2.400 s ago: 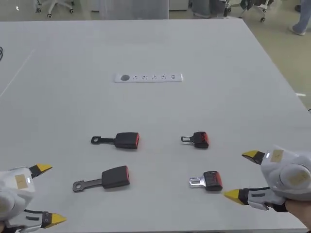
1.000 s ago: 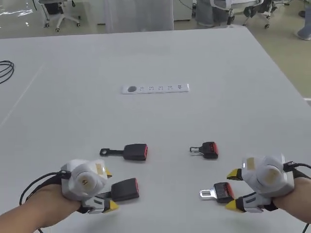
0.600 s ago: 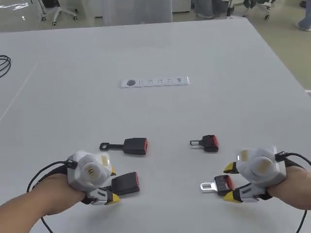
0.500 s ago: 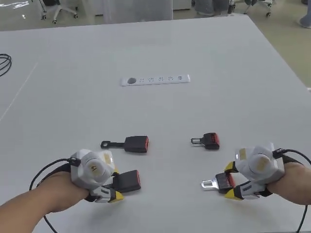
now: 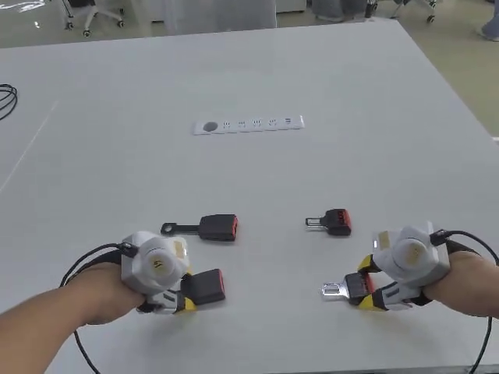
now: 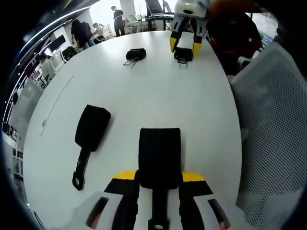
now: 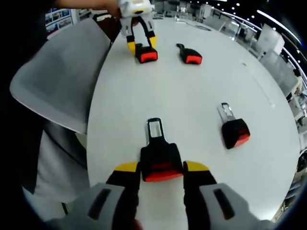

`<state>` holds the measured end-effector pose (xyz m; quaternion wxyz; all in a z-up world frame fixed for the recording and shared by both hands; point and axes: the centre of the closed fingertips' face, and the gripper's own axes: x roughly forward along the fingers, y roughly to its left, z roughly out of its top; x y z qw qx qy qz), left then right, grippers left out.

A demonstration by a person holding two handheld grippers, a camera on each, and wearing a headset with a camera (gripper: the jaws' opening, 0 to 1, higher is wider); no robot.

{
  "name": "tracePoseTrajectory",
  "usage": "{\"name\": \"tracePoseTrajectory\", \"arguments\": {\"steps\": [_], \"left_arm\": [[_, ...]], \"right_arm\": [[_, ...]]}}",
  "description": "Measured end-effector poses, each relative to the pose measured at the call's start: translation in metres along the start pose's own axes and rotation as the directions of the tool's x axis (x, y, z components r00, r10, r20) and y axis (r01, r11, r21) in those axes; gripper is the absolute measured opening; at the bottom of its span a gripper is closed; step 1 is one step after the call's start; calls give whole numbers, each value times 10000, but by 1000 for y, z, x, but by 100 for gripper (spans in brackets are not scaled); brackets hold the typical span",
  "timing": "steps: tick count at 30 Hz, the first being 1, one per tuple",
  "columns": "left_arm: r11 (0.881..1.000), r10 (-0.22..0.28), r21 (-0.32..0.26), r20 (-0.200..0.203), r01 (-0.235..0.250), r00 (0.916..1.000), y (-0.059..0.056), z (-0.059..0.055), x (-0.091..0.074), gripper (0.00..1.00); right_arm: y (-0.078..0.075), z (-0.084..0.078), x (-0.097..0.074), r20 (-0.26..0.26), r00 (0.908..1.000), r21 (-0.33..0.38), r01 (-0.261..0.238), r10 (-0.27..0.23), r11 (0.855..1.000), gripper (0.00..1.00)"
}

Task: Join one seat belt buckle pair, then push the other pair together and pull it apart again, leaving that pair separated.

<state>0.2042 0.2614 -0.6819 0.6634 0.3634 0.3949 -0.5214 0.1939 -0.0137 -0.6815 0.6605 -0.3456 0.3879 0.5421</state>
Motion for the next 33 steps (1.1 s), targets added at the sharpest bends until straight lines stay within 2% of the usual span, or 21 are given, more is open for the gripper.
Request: {"name": "tracePoseTrajectory", "arguments": {"steps": [2,5,7,12,19,25,30,33], "left_arm": [[9991,-71,428,-157,77,9999,-1,0,0,32],[9977,-178,655,-320,199,9993,-1,1,0,32],[9968,-251,751,-396,281,9989,-2,1,1,32],[9969,-369,679,-282,388,9989,-1,0,1,32],[9931,-448,1059,-468,496,9979,-3,2,1,32],[9937,-509,973,-442,550,9977,-4,2,1,31],[9938,-649,871,-498,690,9967,-4,2,2,32],[9933,-660,912,-565,710,9962,-4,1,2,32]], "right_arm": [[0,-1,1,-48,10000,-126,-31,30,9999,37],[0,-4,4,-123,9999,-347,11,-16,9994,36],[-1,-3,4,35,10000,-31,-26,26,10000,35],[-1,-4,3,300,9995,0,-125,125,9999,35],[0,-4,4,267,9993,89,-259,256,9996,35],[0,-4,3,359,9991,104,-228,224,9997,35],[0,-2,4,96,9997,-32,-242,242,9997,35],[-1,-1,5,104,9998,-40,-174,175,9998,35]]}}
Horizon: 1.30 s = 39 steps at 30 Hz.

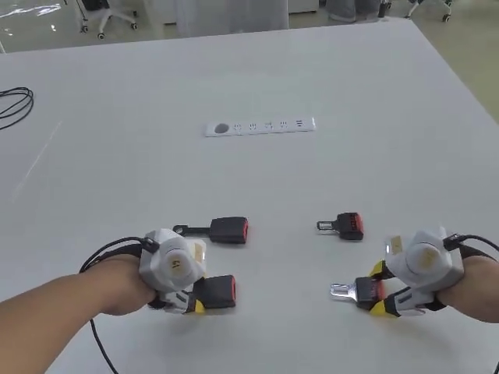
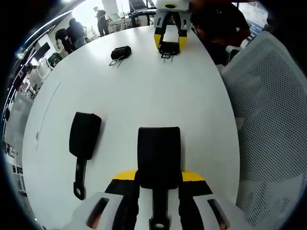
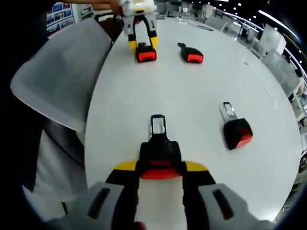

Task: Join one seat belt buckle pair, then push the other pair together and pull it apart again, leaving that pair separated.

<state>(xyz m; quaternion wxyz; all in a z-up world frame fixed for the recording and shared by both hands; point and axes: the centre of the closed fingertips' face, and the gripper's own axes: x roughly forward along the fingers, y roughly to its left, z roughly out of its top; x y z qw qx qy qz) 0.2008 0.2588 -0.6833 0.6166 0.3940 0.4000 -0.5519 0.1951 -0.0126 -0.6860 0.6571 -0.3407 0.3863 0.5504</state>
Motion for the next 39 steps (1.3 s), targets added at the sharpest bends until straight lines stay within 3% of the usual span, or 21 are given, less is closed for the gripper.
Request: {"name": "tracePoseTrajectory", "arguments": {"steps": [7,14,27,39], "left_arm": [[10000,-37,-48,-74,36,10000,0,-1,0,32],[9999,-86,62,-126,86,9999,0,0,0,32],[9998,-95,188,-138,98,9999,0,1,0,32],[9992,-29,407,-251,39,9997,-1,0,1,31]], "right_arm": [[2,7,3,162,9997,213,172,-175,9996,35],[8,25,11,323,9993,4,191,-191,9998,35],[23,83,41,576,9982,-768,-148,192,9969,35],[27,125,64,960,9951,-596,-162,219,9981,35]]}}
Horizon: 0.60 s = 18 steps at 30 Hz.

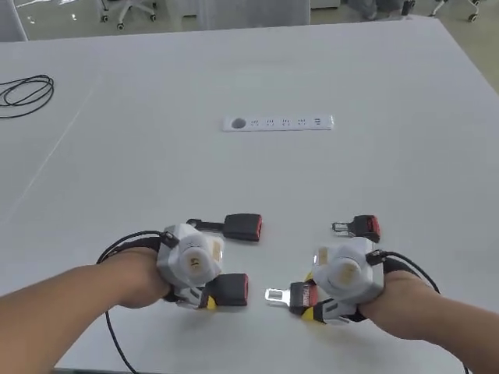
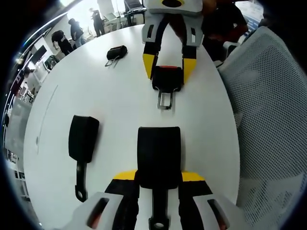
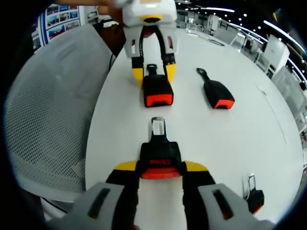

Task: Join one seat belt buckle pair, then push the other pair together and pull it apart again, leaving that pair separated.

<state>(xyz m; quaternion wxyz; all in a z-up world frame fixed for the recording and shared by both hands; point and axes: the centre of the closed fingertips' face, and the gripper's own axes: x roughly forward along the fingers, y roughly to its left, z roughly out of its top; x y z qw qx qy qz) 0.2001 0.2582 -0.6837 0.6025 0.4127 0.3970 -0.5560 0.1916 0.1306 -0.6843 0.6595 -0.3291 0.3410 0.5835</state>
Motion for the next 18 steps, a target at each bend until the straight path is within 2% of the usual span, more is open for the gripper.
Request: {"name": "tracePoseTrajectory", "arguments": {"steps": [11,18], "left_arm": [[9999,-141,36,1,141,9999,0,0,1,31],[9999,-141,14,24,141,9999,0,0,1,31]], "right_arm": [[-1,21,15,-46,9998,-160,-174,173,9997,35],[-2,20,14,-172,9998,-174,-122,119,9998,34]]}}
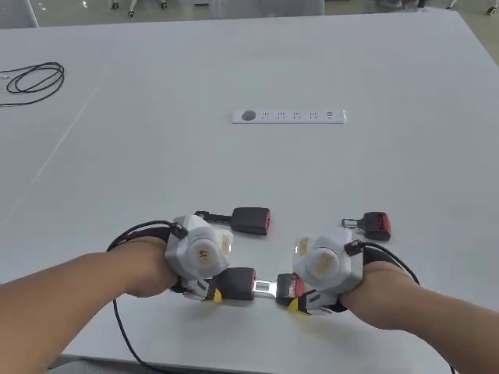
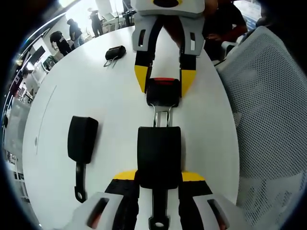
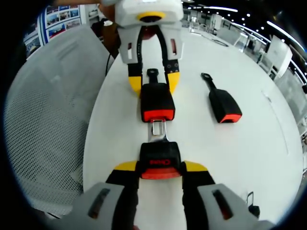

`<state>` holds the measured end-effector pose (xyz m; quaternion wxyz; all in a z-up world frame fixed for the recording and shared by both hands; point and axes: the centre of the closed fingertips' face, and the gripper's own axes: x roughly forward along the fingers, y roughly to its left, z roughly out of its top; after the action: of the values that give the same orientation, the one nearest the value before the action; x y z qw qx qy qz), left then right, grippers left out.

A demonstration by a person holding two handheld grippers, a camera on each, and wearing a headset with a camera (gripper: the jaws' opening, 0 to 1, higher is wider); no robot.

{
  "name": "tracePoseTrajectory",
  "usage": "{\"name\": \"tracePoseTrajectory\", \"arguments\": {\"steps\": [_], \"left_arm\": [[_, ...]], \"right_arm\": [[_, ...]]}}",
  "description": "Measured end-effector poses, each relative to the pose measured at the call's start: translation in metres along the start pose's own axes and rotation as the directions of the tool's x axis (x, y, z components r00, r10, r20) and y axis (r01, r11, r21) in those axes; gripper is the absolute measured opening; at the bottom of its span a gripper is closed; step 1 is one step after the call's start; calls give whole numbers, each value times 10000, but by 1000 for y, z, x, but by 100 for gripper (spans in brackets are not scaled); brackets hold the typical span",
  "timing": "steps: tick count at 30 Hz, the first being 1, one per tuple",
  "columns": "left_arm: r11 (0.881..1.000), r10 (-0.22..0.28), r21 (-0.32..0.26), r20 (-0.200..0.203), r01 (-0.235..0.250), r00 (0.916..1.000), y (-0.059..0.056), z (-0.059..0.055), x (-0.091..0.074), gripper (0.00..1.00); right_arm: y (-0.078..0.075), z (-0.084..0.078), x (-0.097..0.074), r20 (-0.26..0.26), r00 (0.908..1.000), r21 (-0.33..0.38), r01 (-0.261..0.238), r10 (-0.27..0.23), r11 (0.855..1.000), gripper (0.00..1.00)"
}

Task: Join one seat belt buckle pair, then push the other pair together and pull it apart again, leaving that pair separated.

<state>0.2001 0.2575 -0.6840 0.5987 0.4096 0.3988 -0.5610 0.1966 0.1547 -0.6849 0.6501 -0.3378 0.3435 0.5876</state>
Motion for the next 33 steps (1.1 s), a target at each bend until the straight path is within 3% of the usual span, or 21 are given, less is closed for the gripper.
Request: {"name": "tracePoseTrajectory", "arguments": {"steps": [10,18,33], "left_arm": [[10000,-24,31,-108,24,9999,0,0,0,31],[9999,-28,167,-221,31,9998,-1,0,0,31],[9994,-139,311,39,138,9999,1,1,0,30]], "right_arm": [[1,8,3,37,9997,-406,238,-236,9989,34],[0,12,7,287,9993,-340,261,-251,9991,34],[-2,20,10,441,9988,-188,216,-207,9996,32]]}}
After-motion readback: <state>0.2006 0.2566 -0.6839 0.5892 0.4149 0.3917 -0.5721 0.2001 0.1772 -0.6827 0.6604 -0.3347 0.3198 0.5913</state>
